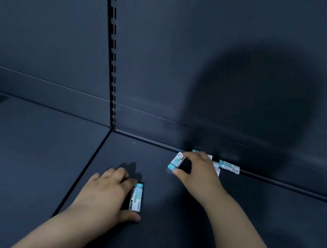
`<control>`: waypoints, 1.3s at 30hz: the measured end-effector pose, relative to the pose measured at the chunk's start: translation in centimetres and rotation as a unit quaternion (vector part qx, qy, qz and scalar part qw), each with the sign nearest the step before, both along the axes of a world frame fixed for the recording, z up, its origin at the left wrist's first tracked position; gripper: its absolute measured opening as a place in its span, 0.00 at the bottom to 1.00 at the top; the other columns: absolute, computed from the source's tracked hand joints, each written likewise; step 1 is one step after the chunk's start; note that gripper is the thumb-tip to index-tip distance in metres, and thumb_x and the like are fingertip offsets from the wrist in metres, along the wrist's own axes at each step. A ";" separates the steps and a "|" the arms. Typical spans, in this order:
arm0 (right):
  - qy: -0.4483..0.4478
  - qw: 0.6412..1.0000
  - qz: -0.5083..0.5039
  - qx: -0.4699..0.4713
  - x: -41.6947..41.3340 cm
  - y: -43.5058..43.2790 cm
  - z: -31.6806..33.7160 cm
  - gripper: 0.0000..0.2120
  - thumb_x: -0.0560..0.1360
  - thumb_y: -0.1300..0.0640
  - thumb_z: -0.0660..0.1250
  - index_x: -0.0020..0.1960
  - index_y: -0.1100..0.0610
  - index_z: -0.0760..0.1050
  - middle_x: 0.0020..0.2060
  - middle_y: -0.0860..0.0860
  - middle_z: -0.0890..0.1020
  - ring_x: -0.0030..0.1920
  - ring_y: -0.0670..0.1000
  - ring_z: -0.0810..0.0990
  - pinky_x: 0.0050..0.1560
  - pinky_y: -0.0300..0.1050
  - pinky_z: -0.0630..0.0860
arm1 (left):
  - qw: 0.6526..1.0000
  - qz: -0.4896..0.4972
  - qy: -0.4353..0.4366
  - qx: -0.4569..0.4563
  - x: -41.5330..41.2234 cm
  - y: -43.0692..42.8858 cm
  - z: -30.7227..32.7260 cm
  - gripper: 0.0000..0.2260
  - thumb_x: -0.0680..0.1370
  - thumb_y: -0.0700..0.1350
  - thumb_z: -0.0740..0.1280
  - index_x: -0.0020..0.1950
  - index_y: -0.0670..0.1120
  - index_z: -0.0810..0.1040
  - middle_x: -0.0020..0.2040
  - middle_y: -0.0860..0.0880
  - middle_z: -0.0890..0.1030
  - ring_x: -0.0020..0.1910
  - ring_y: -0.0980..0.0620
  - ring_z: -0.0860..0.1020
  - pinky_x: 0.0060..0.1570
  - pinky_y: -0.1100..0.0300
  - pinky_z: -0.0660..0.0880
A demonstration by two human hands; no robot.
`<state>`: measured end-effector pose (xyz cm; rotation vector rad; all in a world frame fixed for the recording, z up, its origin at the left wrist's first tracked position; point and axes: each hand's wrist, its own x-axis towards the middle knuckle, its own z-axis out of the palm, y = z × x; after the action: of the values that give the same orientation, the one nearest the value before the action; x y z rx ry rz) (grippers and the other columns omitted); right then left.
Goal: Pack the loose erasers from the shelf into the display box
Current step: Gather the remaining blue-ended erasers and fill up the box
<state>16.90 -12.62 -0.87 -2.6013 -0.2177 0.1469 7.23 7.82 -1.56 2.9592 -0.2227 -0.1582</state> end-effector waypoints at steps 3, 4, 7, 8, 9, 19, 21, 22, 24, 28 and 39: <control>0.005 0.997 0.030 -0.071 1.2 1.0 -0.7 0.31 0.70 0.45 0.69 0.69 0.53 0.65 0.66 0.51 0.66 0.67 0.52 0.62 0.66 0.44 0.61 | 1.000 -0.017 0.008 -0.003 0.1 0.1 0.1 0.37 0.68 0.70 0.61 0.73 0.58 0.55 0.65 0.56 0.62 0.66 0.54 0.60 0.64 0.58 0.59; -0.006 0.995 0.034 -0.090 1.4 1.1 -0.9 0.30 0.71 0.44 0.69 0.68 0.54 0.65 0.66 0.52 0.68 0.67 0.53 0.63 0.66 0.45 0.62 | 1.000 -0.024 0.009 -0.009 0.2 0.1 0.1 0.37 0.69 0.69 0.62 0.73 0.59 0.54 0.65 0.57 0.62 0.66 0.54 0.60 0.63 0.59 0.60; -0.053 0.990 0.075 -0.111 0.7 0.9 -1.0 0.25 0.72 0.46 0.67 0.66 0.53 0.68 0.63 0.51 0.72 0.64 0.52 0.67 0.65 0.46 0.64 | 0.999 -0.037 0.013 -0.018 0.4 0.1 0.3 0.36 0.69 0.67 0.63 0.73 0.59 0.56 0.65 0.57 0.62 0.65 0.55 0.61 0.63 0.60 0.60; -0.048 0.993 0.082 -0.068 0.1 0.6 -1.1 0.23 0.72 0.48 0.68 0.65 0.51 0.69 0.61 0.50 0.74 0.62 0.50 0.69 0.64 0.44 0.65 | 0.999 -0.039 0.015 -0.017 0.5 0.1 0.3 0.35 0.69 0.67 0.64 0.73 0.59 0.56 0.65 0.57 0.62 0.66 0.55 0.61 0.63 0.60 0.60; -0.023 0.997 0.078 -0.003 -0.7 0.4 -1.1 0.22 0.70 0.50 0.70 0.63 0.48 0.70 0.58 0.48 0.75 0.59 0.47 0.71 0.63 0.42 0.67 | 0.999 -0.041 0.017 -0.017 0.7 0.1 0.3 0.35 0.69 0.67 0.64 0.72 0.59 0.57 0.65 0.57 0.62 0.66 0.55 0.61 0.63 0.60 0.59; 0.187 0.959 0.199 0.079 -5.6 -3.1 0.1 0.31 0.74 0.61 0.65 0.67 0.36 0.57 0.63 0.25 0.65 0.68 0.35 0.57 0.67 0.40 0.51 | 0.996 -0.064 0.017 -0.053 1.3 -0.1 0.2 0.35 0.69 0.66 0.66 0.72 0.58 0.59 0.65 0.57 0.63 0.66 0.55 0.62 0.63 0.60 0.59; 0.122 0.979 0.161 0.036 -6.1 -2.9 0.1 0.30 0.75 0.63 0.61 0.68 0.37 0.57 0.63 0.26 0.65 0.67 0.36 0.58 0.64 0.39 0.50 | 0.996 -0.066 0.015 -0.056 1.3 -0.1 0.1 0.35 0.69 0.65 0.65 0.72 0.58 0.58 0.65 0.57 0.62 0.66 0.55 0.61 0.63 0.60 0.59; 0.087 0.987 0.135 0.027 -6.4 -2.6 0.0 0.28 0.75 0.61 0.61 0.68 0.38 0.58 0.64 0.30 0.67 0.67 0.39 0.59 0.64 0.39 0.51 | 0.996 -0.067 0.013 -0.058 1.3 -0.1 0.1 0.34 0.69 0.65 0.65 0.72 0.58 0.58 0.65 0.57 0.62 0.66 0.55 0.61 0.63 0.60 0.59; 0.044 0.993 0.110 -0.014 -6.9 -1.7 -0.3 0.26 0.74 0.50 0.65 0.68 0.41 0.61 0.63 0.39 0.67 0.65 0.43 0.62 0.64 0.39 0.55 | 0.996 -0.069 0.011 -0.061 1.2 -0.1 0.0 0.34 0.69 0.65 0.65 0.72 0.58 0.59 0.65 0.57 0.62 0.66 0.55 0.62 0.64 0.60 0.60; 0.012 0.990 0.125 -0.062 -7.4 -0.4 -0.7 0.17 0.73 0.51 0.66 0.61 0.41 0.70 0.56 0.42 0.69 0.60 0.45 0.65 0.58 0.42 0.59 | 0.995 -0.079 0.010 -0.060 1.2 -0.2 0.0 0.34 0.70 0.64 0.65 0.72 0.58 0.58 0.66 0.57 0.62 0.66 0.55 0.61 0.64 0.60 0.60; 0.074 0.997 0.037 0.001 -8.9 -0.3 -1.0 0.38 0.65 0.39 0.70 0.71 0.45 0.60 0.60 0.45 0.65 0.64 0.45 0.62 0.68 0.41 0.61 | 0.990 -0.091 0.024 -0.106 0.1 0.0 -0.5 0.37 0.70 0.63 0.67 0.74 0.56 0.55 0.66 0.58 0.61 0.66 0.56 0.60 0.67 0.60 0.60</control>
<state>8.00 -12.88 -1.85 -2.5685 -0.2602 0.3627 7.33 7.77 -2.09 2.7189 -0.4717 -0.2156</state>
